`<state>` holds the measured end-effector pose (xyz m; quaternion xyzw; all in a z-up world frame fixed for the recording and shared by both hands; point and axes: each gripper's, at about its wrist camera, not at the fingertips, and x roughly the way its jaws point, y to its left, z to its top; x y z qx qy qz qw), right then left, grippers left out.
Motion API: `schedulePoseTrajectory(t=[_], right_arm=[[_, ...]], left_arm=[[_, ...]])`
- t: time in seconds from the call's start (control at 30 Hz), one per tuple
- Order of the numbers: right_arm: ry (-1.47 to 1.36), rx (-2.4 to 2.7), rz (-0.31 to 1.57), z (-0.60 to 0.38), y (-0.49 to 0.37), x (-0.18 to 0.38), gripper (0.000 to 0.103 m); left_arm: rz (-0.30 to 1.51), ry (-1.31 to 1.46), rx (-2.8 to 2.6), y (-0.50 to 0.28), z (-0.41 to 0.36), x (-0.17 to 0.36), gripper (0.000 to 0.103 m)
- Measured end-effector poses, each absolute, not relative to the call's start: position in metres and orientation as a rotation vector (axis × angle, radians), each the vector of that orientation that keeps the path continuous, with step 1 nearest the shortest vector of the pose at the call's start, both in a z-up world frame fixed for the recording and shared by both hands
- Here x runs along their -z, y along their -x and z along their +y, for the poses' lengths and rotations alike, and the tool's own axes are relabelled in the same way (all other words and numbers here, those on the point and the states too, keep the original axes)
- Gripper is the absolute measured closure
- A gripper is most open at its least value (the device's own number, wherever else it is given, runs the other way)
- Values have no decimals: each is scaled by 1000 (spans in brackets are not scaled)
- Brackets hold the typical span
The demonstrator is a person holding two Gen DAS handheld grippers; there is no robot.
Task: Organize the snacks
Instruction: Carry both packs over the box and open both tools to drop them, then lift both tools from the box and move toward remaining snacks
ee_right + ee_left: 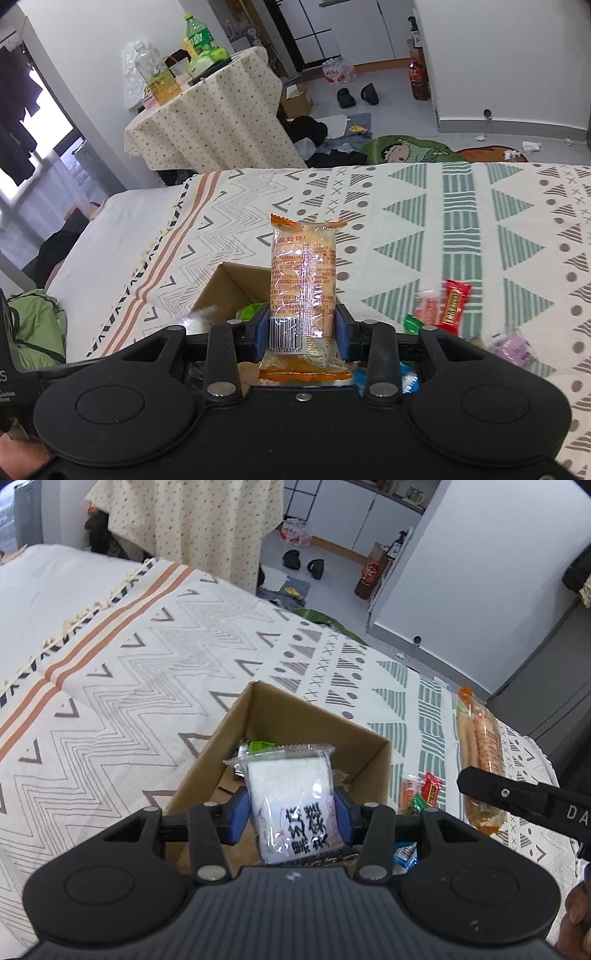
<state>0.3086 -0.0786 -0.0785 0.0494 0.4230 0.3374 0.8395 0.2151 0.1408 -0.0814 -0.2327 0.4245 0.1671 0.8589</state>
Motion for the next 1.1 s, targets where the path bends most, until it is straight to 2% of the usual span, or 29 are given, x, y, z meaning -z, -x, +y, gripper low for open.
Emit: schedulePoseTrajectory(t=[0.1,0.33,0.47,0.73,0.9,1.03,1.1], right_arm=[[-107,-728,905,-65,-312,80,68],[-147,-812,899,-38,-317,73,67],[-148,-842,923,-32,-315,71,48],[-145,-767,975,-58,-313,81,46],[-151,-720,943,-79,-310,73,28],[-154,-688,920,-92,-305,71,20],[-152,-676,909,-96,-303,70,9]], left_arm=[[900,505,-361,-214,149,82,53],[900,512,-392,-210,165,75,40],[896,515,-418,-208,170,71,30],[930,539,-432,-201,167,74,25],[924,503,-441,-196,153,70,18],[891,517,-449,-191,144,66,15],[882,516,-445,-190,138,65,10]])
